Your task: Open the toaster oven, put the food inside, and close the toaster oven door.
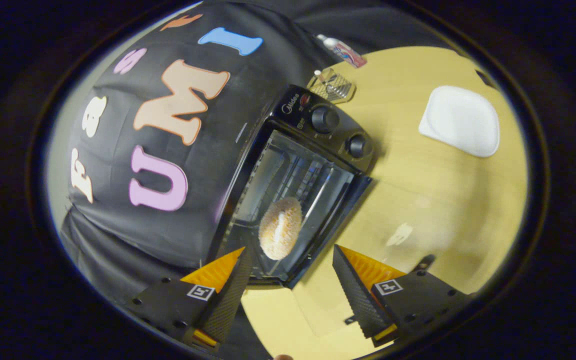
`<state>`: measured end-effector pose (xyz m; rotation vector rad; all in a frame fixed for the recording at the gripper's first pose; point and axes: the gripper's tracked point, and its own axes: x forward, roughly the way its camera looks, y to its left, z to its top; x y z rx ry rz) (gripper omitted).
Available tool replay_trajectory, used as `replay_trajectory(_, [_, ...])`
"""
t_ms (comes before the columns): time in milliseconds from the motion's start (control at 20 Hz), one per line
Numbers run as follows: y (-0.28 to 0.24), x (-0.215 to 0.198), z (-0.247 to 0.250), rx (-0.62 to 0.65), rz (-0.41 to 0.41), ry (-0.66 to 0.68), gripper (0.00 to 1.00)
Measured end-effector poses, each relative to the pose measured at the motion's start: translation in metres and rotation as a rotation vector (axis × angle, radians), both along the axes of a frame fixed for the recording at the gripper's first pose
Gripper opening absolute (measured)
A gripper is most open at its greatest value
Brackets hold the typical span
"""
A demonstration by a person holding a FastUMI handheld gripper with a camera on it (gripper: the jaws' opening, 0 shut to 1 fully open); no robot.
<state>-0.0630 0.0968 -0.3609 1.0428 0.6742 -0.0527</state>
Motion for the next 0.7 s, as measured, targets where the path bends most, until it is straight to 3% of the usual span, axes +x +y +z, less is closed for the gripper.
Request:
replay_trajectory(300, [-0.026, -0.074, -0.029, -0.428, 0.276, 0.094, 1.00])
replay_trajectory(700, [-0.030, -0.125, -0.084, -0.690, 0.525, 0.221, 1.00])
